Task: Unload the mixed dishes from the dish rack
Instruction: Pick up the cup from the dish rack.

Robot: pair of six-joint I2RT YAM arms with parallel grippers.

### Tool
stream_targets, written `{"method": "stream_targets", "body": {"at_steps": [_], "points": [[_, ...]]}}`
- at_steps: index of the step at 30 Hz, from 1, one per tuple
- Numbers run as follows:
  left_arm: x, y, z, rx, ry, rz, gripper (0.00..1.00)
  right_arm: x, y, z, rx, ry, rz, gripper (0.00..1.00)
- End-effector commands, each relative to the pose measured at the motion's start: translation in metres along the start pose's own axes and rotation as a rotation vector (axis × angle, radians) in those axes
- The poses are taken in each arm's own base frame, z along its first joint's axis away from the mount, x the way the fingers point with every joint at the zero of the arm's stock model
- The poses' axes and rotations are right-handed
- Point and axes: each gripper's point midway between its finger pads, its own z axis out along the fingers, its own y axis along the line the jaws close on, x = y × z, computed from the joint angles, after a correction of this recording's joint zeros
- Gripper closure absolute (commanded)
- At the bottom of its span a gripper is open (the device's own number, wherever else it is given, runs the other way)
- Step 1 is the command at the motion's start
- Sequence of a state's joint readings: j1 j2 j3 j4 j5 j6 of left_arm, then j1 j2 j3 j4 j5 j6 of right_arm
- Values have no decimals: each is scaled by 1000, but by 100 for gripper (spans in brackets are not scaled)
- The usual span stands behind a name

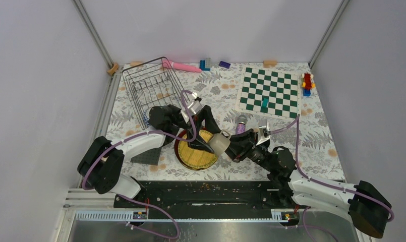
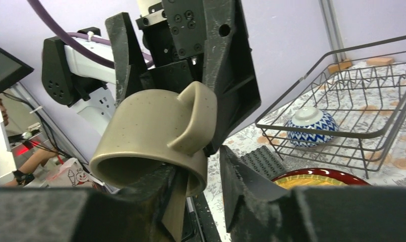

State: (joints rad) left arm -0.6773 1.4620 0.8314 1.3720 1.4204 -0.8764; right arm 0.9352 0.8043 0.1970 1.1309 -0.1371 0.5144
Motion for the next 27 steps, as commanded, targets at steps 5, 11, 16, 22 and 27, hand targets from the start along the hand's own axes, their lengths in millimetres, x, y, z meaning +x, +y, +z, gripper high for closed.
{"method": "stream_targets", "body": {"at_steps": [5,11,16,22,27], "points": [[-26,-5,4,-5,-43,109,84,-33,30,10,-116,-98,34,92],[-29,3,-1,-35,-56,84,1,-30,19,0,-27,-79,86,100],[-34,24,-16,-107,-91,12,1,-27,-4,-18,130,-66,130,100],[-46,71,-46,-228,-178,-210,1,-12,-49,-52,453,23,173,100],[-43,128,-85,-350,-296,-490,1,-11,-86,-93,736,54,135,100]]}}
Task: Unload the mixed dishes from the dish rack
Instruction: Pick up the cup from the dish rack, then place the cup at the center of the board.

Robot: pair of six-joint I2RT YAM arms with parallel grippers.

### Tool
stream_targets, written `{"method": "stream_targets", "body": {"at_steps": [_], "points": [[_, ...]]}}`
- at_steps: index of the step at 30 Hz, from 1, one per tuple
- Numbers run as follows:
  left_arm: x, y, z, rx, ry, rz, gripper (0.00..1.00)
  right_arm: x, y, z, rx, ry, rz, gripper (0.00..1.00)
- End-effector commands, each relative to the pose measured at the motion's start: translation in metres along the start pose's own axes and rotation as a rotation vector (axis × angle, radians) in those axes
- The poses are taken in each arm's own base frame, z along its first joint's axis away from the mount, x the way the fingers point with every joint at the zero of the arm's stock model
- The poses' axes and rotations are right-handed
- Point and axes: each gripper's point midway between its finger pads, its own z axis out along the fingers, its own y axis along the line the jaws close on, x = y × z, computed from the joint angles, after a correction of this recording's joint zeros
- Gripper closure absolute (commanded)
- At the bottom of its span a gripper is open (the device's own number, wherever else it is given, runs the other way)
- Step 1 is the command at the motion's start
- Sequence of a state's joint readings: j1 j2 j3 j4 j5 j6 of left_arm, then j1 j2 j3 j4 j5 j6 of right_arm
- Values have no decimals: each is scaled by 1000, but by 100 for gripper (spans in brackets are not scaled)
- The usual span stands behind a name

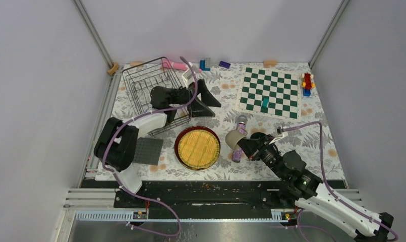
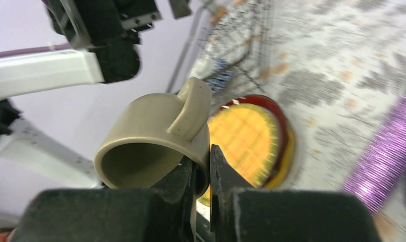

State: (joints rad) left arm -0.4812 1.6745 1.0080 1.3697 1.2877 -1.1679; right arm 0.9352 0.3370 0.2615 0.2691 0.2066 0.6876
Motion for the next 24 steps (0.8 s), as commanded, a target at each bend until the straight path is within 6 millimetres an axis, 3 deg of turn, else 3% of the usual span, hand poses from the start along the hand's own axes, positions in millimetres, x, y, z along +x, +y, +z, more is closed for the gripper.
{"method": "stream_targets", "body": {"at_steps": [1,4,8,11,13,15,18,24], "points": [[-32,48,-18,-119,-134,-246,1,-15,-45,-19,285,-30,-17,100],[-34,78,-28,-196,-173,-342,1,-24,-49,-25,322,-50,-35,100],[-46,97,-32,-347,-193,-328,1,-32,-48,-27,327,-72,-60,100],[-47,128,-56,-763,-162,-312,1,-38,-51,-29,343,-100,-75,100],[-61,143,-97,-1194,-178,-161,1,-41,-56,-33,374,-111,-85,100],[-70,130,-112,-1352,-181,-58,1,-46,-66,-40,436,-127,-97,100],[-69,110,-123,-1376,-247,-19,1,-56,-77,-54,528,-146,-109,100],[-39,94,-176,-1604,-342,-32,1,-73,-100,-98,784,-109,-129,100]]}}
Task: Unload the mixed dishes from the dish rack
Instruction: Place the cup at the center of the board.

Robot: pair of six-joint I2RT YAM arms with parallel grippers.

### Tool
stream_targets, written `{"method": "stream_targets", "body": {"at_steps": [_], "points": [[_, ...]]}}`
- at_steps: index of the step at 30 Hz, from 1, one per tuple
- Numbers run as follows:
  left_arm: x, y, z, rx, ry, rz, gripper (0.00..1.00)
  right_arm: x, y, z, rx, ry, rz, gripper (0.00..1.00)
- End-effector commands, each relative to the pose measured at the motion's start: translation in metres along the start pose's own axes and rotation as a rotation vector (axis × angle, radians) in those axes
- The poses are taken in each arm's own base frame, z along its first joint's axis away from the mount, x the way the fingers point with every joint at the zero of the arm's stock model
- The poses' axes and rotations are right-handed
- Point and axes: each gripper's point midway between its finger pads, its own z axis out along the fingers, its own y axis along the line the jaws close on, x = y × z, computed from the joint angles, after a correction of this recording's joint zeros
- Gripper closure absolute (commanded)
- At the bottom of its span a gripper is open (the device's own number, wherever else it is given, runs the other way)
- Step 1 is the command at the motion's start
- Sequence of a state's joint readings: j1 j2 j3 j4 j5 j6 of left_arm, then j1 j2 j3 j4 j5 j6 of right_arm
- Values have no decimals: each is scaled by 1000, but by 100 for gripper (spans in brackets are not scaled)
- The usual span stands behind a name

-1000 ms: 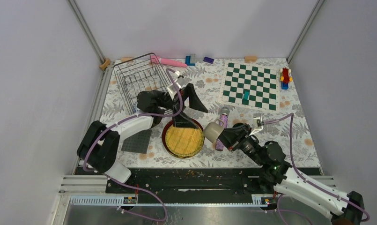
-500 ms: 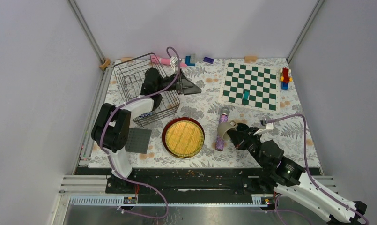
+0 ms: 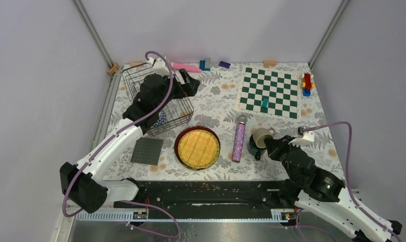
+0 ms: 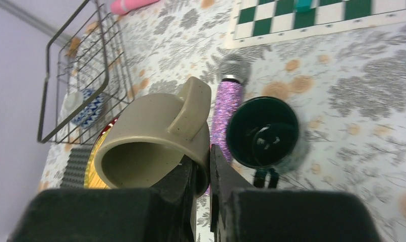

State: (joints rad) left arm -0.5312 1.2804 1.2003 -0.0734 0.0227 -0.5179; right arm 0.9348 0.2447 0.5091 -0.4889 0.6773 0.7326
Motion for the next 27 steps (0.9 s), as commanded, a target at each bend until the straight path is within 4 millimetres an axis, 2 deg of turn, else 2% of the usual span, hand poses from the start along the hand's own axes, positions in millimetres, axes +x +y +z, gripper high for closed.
{"method": "stream_targets", "body": {"at_steps": [1,8,14,19,23,27], "points": [[29,85,-18,-365,-2,56,1,-31,-38,-24,232,-33,15,100],[52,127,-54,-541,-7,74,1,-37,-75,-54,484,49,-55,100],[60,133,-63,-553,-5,67,1,-39,-81,-54,596,97,-188,100],[61,134,-67,-561,-3,69,1,-44,-80,-45,671,116,-243,100],[63,137,-69,-571,1,76,1,-29,-74,-16,639,221,-242,100],[62,143,-73,-600,-13,82,1,-30,-85,6,665,273,-197,100]]}}
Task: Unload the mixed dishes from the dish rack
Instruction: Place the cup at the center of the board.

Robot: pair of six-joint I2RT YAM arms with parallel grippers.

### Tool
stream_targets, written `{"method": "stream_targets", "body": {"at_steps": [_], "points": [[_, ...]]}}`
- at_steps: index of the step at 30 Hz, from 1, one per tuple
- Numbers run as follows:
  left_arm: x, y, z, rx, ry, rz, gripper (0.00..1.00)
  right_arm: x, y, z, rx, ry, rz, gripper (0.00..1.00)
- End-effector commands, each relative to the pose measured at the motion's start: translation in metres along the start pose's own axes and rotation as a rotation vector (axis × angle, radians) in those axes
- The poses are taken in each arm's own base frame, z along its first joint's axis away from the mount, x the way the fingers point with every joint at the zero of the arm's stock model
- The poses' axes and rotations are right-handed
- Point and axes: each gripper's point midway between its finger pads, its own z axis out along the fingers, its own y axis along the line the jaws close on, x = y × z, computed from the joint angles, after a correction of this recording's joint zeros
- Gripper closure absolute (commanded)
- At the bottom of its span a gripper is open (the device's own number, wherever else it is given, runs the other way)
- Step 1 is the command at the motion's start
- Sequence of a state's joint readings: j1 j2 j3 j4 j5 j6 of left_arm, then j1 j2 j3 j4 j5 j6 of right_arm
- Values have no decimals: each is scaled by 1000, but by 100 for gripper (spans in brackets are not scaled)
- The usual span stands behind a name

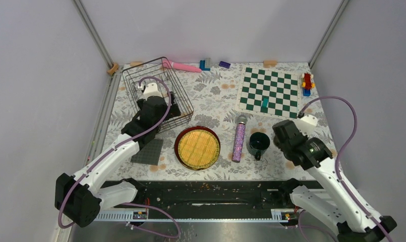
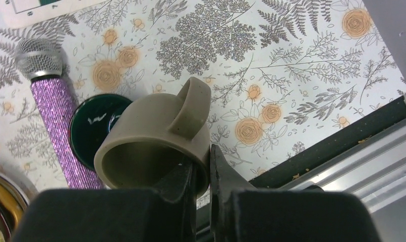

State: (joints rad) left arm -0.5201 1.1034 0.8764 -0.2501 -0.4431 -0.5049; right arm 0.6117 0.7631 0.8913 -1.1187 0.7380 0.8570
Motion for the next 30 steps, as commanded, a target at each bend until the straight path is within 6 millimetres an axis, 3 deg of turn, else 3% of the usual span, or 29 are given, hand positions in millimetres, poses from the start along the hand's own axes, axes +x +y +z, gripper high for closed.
{"method": "stream_targets", "body": {"at_steps": [1,7,14,24,30], "points": [[-13,9,-5,-38,-59,-11,1,-17,28,23,-93,51,7,100],[-11,16,-5,-76,-62,-2,1,-5,42,69,-146,291,87,100],[-11,22,-3,-112,-66,4,1,3,35,119,-106,480,187,100],[-7,28,5,-175,-46,25,1,24,27,148,-18,554,173,100],[-4,30,10,-202,-32,29,1,28,23,152,3,552,170,88]]}}
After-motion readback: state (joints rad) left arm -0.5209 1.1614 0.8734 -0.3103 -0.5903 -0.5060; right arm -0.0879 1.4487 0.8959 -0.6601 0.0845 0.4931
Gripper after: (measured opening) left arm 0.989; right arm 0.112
